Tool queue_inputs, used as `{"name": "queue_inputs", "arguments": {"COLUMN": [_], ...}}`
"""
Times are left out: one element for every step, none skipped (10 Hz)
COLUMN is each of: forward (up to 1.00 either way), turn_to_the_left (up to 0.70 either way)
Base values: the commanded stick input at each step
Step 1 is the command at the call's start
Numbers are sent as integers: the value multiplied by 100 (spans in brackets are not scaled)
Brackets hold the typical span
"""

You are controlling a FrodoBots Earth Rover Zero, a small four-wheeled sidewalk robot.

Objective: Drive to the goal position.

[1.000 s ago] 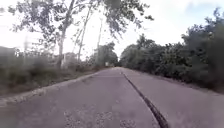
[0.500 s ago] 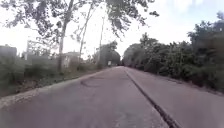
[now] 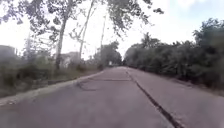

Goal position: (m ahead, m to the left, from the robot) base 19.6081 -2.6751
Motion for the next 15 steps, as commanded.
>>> {"name": "queue_inputs", "arguments": {"forward": [100, 100, 100, 100, 100, 100, 100, 100, 100, 100, 100, 100, 100, 100, 100], "turn_to_the_left": [0, 0, 0, 0, 0, 0, 0, 0, 0, 0, -27, -34, -36, -1, 0]}}
